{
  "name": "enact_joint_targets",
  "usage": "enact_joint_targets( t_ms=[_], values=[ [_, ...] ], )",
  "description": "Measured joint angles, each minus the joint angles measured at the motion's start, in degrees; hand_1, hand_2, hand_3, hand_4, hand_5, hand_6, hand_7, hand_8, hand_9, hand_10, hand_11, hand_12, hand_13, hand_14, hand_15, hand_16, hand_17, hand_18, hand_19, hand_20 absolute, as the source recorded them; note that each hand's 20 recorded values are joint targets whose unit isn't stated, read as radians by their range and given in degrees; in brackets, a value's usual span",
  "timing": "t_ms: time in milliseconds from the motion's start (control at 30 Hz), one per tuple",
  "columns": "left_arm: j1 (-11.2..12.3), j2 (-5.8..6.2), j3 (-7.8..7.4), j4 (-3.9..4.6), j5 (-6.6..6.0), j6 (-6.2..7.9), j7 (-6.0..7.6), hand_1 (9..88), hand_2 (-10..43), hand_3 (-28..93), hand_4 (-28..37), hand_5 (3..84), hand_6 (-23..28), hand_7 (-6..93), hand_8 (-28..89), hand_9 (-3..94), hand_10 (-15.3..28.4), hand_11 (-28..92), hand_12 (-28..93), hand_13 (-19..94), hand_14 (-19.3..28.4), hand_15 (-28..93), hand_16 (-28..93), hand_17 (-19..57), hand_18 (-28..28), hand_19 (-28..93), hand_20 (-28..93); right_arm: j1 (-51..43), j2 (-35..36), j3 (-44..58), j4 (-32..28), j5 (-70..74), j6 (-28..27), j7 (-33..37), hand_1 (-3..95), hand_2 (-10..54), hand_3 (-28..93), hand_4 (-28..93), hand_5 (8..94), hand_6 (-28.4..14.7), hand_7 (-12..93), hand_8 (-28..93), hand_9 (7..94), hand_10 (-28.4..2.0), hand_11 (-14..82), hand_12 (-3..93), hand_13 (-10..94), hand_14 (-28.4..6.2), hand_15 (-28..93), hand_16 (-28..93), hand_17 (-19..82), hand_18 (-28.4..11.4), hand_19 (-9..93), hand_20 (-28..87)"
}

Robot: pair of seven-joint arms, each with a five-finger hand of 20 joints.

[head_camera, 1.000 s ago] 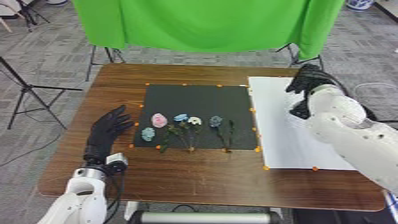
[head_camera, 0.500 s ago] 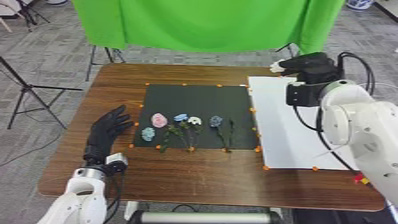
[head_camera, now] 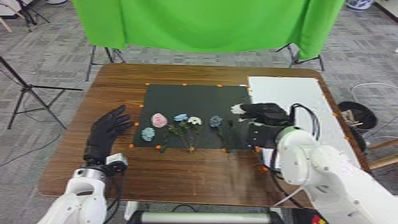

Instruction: Arrange flowers

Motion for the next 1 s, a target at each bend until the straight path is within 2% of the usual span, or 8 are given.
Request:
enact_joint_targets(
  t_ms=[467,767,1000],
  values=[
    [0.00,0.00,-0.09,-0.04,0.04,-0.10,-0.19,20.8,0.1,71,-28.3,42.4,-0.2,13.8,-8,43.6,12.7,18,11,37,17.0,31,0,5.5,15.2,12,20,-1.36,0.02,-1.34,1.11,-0.57,0.39,-0.01,54.0,-9.0,63,-17,76.7,1.4,17,1,85.2,-11.9,11.3,14.0,94,0.0,68,19,73,-11.4,93,50],
    [0.06,-0.01,-0.24,-0.09,0.07,-0.29,-0.36,21.7,-0.1,71,-28.3,42.2,-0.8,14.1,-8,43.3,12.6,18,11,37,17.0,31,0,5.5,15.1,12,20,-2.73,0.98,-1.06,1.26,-2.44,-0.81,1.00,47.2,-9.5,65,-15,69.6,1.9,17,0,84.7,-12.4,16.3,14.5,94,-0.3,66,20,72,-12.6,93,52],
    [0.09,0.00,-0.38,-0.11,0.14,-0.54,-0.53,22.0,-0.6,72,-28.3,42.2,-1.1,14.5,-8,43.3,12.6,18,11,37,17.0,31,0,5.5,15.2,12,20,-4.38,1.70,0.17,0.85,-2.40,-2.21,1.02,40.1,-9.5,70,-15,64.9,2.8,17,-12,85.2,-12.7,18.2,15.6,94,-0.5,66,21,71,-12.9,93,53]
  ],
)
